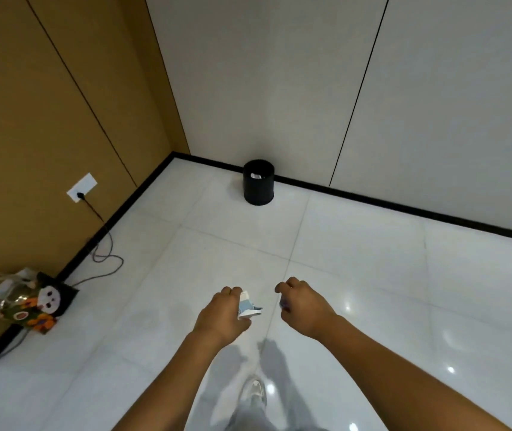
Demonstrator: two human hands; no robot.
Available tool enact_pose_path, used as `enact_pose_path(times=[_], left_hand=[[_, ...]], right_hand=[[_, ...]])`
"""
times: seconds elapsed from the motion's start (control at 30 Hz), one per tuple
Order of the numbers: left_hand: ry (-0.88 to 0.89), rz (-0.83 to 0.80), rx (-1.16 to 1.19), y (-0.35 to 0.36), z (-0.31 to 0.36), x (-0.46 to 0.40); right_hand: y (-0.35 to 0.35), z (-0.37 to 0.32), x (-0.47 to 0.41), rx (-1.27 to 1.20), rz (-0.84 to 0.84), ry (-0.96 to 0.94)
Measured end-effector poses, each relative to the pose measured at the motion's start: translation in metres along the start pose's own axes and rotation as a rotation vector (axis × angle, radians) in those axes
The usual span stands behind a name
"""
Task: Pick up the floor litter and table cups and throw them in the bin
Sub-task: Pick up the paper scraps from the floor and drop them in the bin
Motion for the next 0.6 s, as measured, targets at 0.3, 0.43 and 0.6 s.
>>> enact_pose_path(times=[0.3, 0.43, 0.6], left_hand=[[0.037, -0.014, 0.04, -0.049, 0.015, -0.205], [0.075, 0.016, 0.043, -0.062, 0.026, -0.305], [-0.01, -0.027, 0.074, -0.083, 0.027, -0.419]], right_hand=[[-0.045, 0.049, -0.187, -0.039, 0.025, 0.083], [-0.062, 0.084, -0.283, -0.076, 0.039, 0.086], [-0.089, 0.123, -0.4, -0.124, 0.017, 0.096]])
Point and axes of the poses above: each hand's wrist, its own x-axis away from the middle knuckle, its own y-axis out of the palm, z = x × y, the point moved 8 cm from there along -x, towards the middle knuckle, and after that the axes turned 10 degrees about z, right-handed, at the moved point
